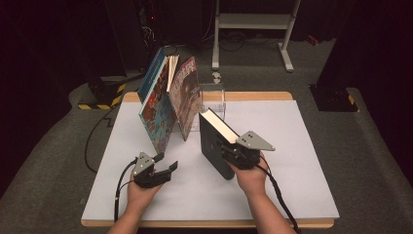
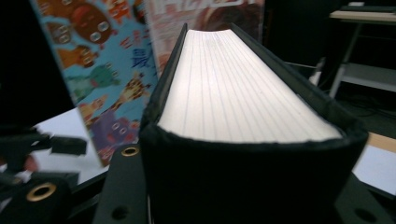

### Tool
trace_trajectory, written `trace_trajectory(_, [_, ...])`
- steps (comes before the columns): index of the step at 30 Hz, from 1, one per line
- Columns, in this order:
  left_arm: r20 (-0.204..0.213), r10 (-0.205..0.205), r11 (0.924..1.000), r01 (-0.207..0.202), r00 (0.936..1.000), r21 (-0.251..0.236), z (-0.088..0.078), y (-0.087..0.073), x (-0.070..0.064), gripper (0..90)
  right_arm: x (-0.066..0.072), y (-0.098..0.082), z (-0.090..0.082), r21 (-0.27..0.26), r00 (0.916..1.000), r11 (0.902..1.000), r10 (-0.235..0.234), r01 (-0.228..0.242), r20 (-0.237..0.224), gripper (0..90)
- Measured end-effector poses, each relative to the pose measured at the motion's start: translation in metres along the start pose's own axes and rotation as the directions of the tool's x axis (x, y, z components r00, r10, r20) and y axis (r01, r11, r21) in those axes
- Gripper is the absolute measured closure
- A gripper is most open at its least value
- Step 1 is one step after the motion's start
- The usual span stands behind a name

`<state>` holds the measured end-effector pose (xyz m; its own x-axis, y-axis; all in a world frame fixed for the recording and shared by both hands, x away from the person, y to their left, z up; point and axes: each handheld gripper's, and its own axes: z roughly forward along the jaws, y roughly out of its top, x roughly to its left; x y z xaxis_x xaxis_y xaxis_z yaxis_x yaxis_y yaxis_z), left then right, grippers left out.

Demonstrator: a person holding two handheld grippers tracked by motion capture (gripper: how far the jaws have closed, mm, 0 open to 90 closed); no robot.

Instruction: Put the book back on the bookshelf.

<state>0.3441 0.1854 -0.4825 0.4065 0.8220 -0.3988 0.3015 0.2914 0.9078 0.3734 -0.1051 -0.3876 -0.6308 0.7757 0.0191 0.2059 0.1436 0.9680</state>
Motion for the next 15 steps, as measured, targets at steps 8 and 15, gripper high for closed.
trace_trajectory(8, [0.017,-0.012,0.9999,0.012,0.9998,-0.004,0.0,0.001,-0.001,32.0,-0.013,0.013,0.017,-0.025,0.9929,0.9988,0.046,-0.043,0.11,53.9])
trace_trajectory(15, [0.033,-0.018,0.9998,0.018,0.9993,-0.002,-0.001,0.001,-0.003,31.9,-0.016,0.027,0.045,-0.027,0.9848,0.999,0.041,-0.037,0.169,53.9])
